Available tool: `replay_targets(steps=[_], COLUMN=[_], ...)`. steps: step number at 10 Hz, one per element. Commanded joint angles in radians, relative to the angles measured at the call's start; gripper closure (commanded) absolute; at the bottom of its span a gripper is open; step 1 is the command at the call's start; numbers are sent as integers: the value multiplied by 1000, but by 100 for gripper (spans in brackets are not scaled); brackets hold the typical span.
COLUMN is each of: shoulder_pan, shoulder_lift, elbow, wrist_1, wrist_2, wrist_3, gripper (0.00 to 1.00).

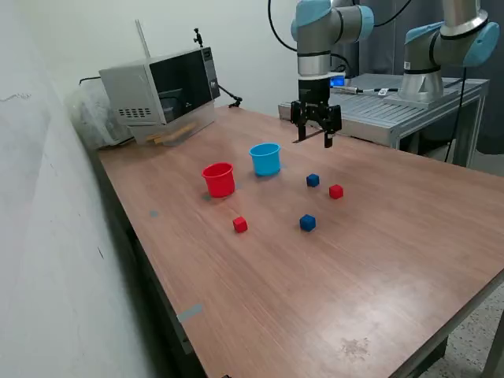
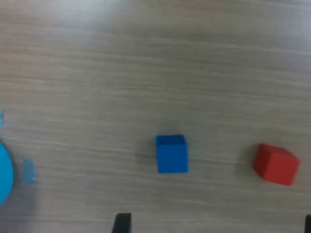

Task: Place red objects in the red bin, and blue objects in the blue bin.

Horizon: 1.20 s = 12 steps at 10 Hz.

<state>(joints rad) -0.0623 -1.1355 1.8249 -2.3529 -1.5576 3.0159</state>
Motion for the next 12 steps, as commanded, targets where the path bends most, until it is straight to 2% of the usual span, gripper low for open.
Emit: replay_targets(steps=[1, 4, 9, 12], shoulder_pan=[-27, -22, -22, -21], shoulder_lift=[72, 86, 106, 115], elbow=[-1, 17, 43, 37], wrist_1=[-51, -65, -95, -103], wrist_2=[-1, 1, 14, 16], wrist_3=[-23, -23, -86, -94], gripper=[0, 0, 0, 0])
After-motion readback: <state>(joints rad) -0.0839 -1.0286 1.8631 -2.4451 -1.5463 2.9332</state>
